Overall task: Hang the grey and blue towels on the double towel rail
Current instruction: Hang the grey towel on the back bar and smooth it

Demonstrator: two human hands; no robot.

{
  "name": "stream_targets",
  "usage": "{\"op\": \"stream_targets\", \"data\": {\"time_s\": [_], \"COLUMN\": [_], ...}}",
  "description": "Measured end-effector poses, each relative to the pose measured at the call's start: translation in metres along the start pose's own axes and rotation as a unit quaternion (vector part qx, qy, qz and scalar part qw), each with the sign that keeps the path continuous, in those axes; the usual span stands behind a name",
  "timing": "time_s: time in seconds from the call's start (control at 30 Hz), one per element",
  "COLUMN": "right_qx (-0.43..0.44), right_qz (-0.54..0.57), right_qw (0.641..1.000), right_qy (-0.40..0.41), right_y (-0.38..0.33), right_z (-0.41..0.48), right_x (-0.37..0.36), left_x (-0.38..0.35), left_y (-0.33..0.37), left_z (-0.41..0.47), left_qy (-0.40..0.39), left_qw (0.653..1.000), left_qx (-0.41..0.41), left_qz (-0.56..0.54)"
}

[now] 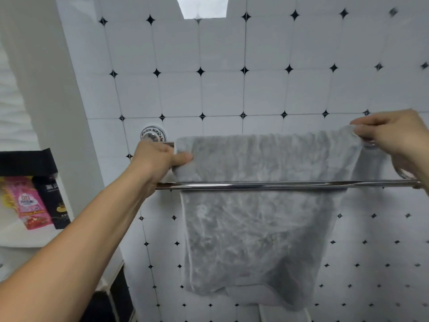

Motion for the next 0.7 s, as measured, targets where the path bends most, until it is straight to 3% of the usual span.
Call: {"op": "stream_targets", "data": {"time_s": [0.13,0.3,0.37,0.43,0.57,0.7], "right_qx": [-0.001,-0.019,0.026,0.093,0.235,0.309], "right_qz": [-0.022,-0.128,-0.243,-0.369,-0.344,-0.251], "right_qw": [1.0,0.99,0.969,0.925,0.9,0.881], "right_qy": [-0.008,-0.053,-0.038,-0.019,-0.126,-0.255], "right_y": [-0.001,0.022,0.017,-0.007,-0.069,-0.12], "right_z": [0.004,-0.002,0.001,-0.002,-0.026,-0.068], "right_x": [-0.001,-0.003,0.001,0.0,-0.074,-0.192], "left_x": [-0.015,-0.019,-0.018,-0.018,-0.016,-0.015], "left_y": [-0.008,-0.014,-0.015,-0.015,-0.013,-0.015], "left_z": [-0.012,-0.005,-0.001,0.002,0.003,0.003], "left_qy": [-0.073,-0.092,-0.071,-0.057,-0.038,-0.022], "left_qw": [0.995,0.986,0.979,0.978,0.977,0.974], "left_qx": [0.008,0.122,0.149,0.151,0.143,0.149], "left_qz": [0.062,-0.068,-0.122,-0.133,-0.156,-0.167]}}
Point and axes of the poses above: each hand's wrist, its own z-axis towards the middle knuckle, its own x-axis out of the back of the hand, y = z × x, the point moved 10 cm from there along z, towards the middle knuckle, and after that the axes turned 5 degrees about x, right-handed, at the moved point
